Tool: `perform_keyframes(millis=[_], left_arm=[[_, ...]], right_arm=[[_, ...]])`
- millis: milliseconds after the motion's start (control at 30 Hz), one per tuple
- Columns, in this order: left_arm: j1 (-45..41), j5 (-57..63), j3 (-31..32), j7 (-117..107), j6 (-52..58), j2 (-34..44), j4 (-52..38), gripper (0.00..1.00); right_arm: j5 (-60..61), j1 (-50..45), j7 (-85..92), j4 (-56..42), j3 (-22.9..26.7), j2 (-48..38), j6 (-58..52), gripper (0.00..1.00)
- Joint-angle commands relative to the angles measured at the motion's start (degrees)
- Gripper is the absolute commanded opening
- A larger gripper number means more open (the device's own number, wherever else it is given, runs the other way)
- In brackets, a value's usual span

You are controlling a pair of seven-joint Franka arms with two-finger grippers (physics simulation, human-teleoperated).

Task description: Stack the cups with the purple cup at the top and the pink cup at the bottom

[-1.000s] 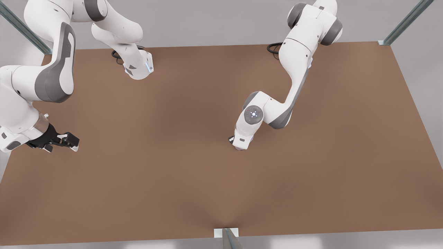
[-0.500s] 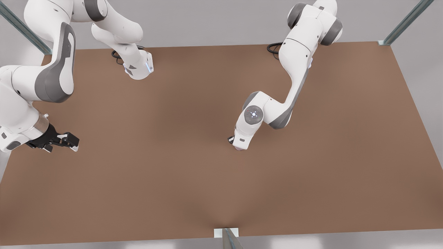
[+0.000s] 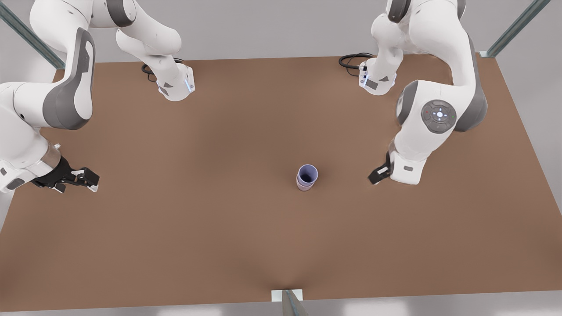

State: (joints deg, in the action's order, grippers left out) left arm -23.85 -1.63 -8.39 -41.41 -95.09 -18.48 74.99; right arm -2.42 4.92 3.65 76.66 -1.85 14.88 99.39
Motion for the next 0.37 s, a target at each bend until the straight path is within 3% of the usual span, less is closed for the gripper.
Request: perform_keyframes(millis=[0, 67, 333], left_arm=[[8.6, 7.6, 10.3, 44.1, 7.6, 3.0, 0.4, 1.0], [13.6, 8.7, 15.9, 44.5, 7.3, 6.0, 1.1, 1.0], [18.1, 9.2, 19.2, 45.8, 7.2, 9.0, 2.4, 1.0]], right_arm=[[0.0, 0.0, 0.0, -0.1, 0.0, 0.0, 0.0, 1.0], [0.1, 0.2, 0.0, -0.1, 0.0, -0.1, 0.0, 1.0], [0.1, 0.2, 0.1, -0.1, 0.0, 0.0, 0.0, 1.0]])
